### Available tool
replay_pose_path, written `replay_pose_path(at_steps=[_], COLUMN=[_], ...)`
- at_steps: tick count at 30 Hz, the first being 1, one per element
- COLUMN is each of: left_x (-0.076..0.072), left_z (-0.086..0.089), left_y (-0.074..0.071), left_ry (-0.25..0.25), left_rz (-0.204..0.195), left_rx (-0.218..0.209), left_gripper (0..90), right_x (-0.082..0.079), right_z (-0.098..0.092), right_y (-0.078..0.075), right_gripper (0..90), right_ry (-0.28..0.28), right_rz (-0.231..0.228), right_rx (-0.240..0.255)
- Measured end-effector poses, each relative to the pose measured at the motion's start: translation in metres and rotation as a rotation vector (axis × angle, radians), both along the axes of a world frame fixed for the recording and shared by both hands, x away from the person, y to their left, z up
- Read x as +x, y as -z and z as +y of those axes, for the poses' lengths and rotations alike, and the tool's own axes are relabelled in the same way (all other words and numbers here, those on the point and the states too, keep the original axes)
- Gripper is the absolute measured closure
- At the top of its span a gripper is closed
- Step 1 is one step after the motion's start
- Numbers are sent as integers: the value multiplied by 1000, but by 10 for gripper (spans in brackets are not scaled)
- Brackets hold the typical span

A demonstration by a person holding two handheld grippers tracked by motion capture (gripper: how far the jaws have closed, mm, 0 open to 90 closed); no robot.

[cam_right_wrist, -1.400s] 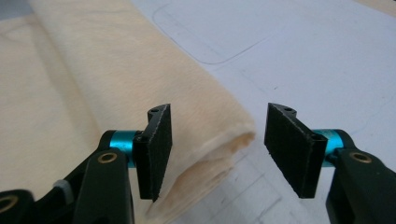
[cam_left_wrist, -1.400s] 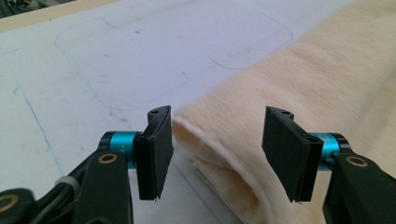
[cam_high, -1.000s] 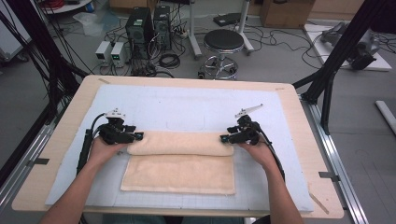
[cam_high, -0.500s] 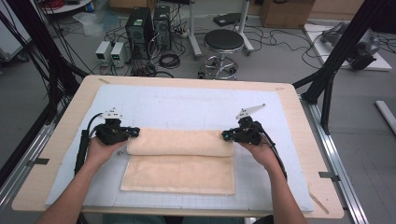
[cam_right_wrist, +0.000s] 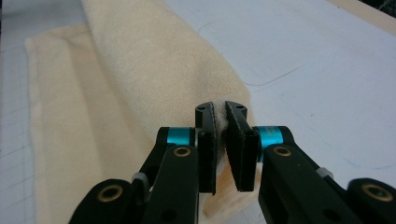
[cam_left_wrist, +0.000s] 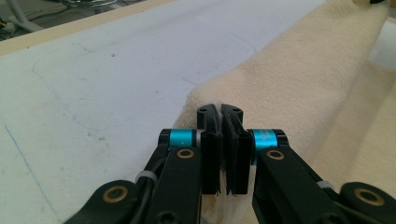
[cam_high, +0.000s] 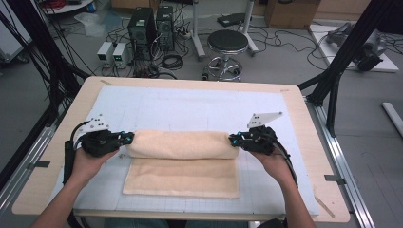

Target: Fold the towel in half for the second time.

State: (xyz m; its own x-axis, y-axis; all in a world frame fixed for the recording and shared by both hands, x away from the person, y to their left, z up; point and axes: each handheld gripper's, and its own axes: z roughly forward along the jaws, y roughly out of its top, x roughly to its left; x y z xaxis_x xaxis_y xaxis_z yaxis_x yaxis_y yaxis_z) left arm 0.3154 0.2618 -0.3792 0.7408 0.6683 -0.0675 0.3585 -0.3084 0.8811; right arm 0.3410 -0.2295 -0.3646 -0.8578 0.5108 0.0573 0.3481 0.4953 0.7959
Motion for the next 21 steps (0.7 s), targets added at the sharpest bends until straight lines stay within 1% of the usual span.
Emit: replay_pose_path(at_steps=[1, 2, 3, 4, 5, 6, 7, 8, 9, 10, 11, 12, 13, 14, 15, 16, 17, 18, 19, 20, 21], left_x=[0, -11, -11, -24, -24, -36, -36, -47, -47, -54, -54, -55, -55, -53, -53, -47, -47, -38, -38, -26, -26], left_z=[0, 2, 2, 3, 3, 4, 4, 5, 5, 6, 6, 7, 7, 6, 6, 4, 4, 1, 1, -1, -1], left_y=[0, -1, -1, 2, 2, 7, 7, 12, 12, 14, 14, 15, 15, 16, 16, 16, 16, 15, 15, 15, 15], left_ry=[0, 17, 17, 39, 39, 66, 66, 99, 99, 102, 102, 98, 98, 88, 88, 76, 76, 60, 60, 51, 51], left_rz=[0, -12, -12, -9, -9, 4, 4, 16, 16, 21, 21, 19, 19, 12, 12, 5, 5, -2, -2, -1, -1], left_rx=[0, 1, 1, -8, -8, -1, -1, 13, 13, 35, 35, 47, 47, 53, 53, 58, 58, 52, 52, 47, 47], left_gripper=[858, 858, 858, 858, 857, 856, 849, 828, 780, 717, 669, 640, 607, 573, 541, 516, 501, 489, 472, 456, 449], right_x=[0, -11, -17, -22, -22, -33, -33, -42, -45, -46, -46, -47, -47, -45, -45, -41, -41, -33, -33, -24, -24], right_z=[0, -2, -3, -4, -4, -7, -7, -11, -13, -15, -15, -15, -15, -10, -10, -1, -1, 6, 6, 8, 8], right_y=[0, 0, 1, 2, 2, 7, 7, 10, 11, 12, 12, 13, 13, 15, 15, 19, 19, 24, 24, 27, 27], right_gripper=[828, 825, 820, 811, 811, 765, 765, 684, 649, 636, 636, 605, 605, 557, 557, 526, 526, 512, 512, 504, 504], right_ry=[0, -14, -17, -25, -25, -37, -37, -32, -22, -12, -12, -9, -9, -24, -24, -35, -35, -38, -38, -21, -21], right_rz=[0, -18, -15, -13, -13, -5, -5, 0, -3, -11, -11, -19, -19, -28, -28, -46, -46, -67, -67, -71, -71], right_rx=[0, 1, 4, -2, -2, -9, -9, 0, 2, 4, 4, 4, 4, -14, -14, -52, -52, -97, -97, -95, -95])
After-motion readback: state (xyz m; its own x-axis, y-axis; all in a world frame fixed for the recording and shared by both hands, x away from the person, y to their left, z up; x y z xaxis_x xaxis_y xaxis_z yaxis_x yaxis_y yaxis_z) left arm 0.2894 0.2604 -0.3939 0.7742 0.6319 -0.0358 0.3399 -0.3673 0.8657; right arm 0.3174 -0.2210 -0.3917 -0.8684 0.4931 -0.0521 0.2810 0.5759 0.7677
